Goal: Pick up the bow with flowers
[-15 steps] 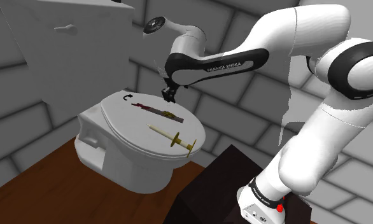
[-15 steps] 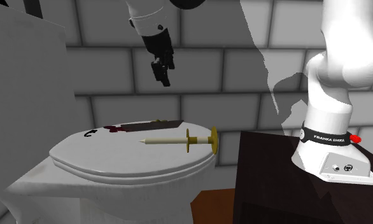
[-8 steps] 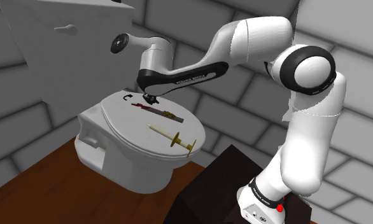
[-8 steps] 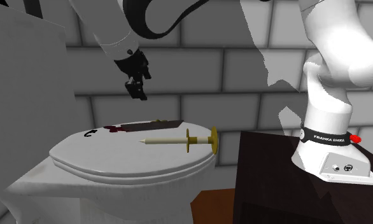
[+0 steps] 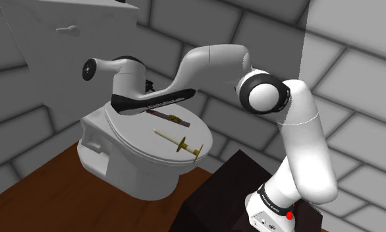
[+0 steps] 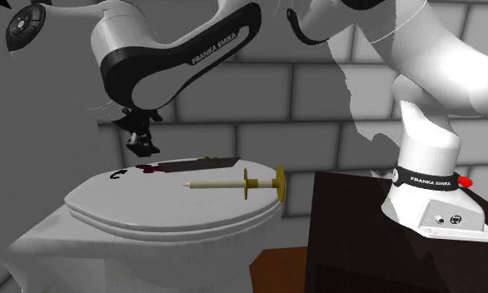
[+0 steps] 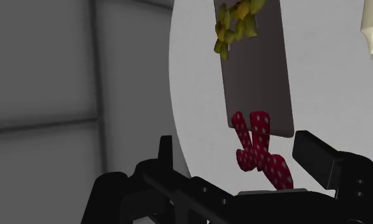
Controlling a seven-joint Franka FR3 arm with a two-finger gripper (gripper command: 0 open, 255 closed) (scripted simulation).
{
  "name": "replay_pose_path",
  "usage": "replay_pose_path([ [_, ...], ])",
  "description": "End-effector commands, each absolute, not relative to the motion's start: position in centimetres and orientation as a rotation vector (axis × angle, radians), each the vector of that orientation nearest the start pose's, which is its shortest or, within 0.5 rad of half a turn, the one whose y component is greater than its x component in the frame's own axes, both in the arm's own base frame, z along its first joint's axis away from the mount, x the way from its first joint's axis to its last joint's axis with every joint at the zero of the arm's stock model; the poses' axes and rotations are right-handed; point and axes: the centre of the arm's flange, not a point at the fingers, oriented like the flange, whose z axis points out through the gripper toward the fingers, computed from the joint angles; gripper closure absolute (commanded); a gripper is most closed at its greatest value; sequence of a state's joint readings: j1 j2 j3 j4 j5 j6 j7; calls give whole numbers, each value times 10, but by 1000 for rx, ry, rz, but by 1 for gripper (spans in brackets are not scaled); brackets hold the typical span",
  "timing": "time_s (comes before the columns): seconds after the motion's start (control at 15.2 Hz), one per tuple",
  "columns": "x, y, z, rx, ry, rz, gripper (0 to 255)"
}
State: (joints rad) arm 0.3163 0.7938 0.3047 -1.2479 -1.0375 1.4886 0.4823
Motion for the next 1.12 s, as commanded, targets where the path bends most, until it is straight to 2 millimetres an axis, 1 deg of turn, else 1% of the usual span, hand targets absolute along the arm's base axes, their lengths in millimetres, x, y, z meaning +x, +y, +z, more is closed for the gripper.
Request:
replay_pose_path([
  [0.0,671,295,283,2134,360,18,0],
  [0.26,703,318,244,2045,404,36,0],
  [0.73,703,318,207,2045,404,36,0],
  [0.86,703,318,204,2045,404,36,0],
  [0.92,703,318,204,2045,403,36,255],
  [1.06,703,318,204,2045,404,36,255],
])
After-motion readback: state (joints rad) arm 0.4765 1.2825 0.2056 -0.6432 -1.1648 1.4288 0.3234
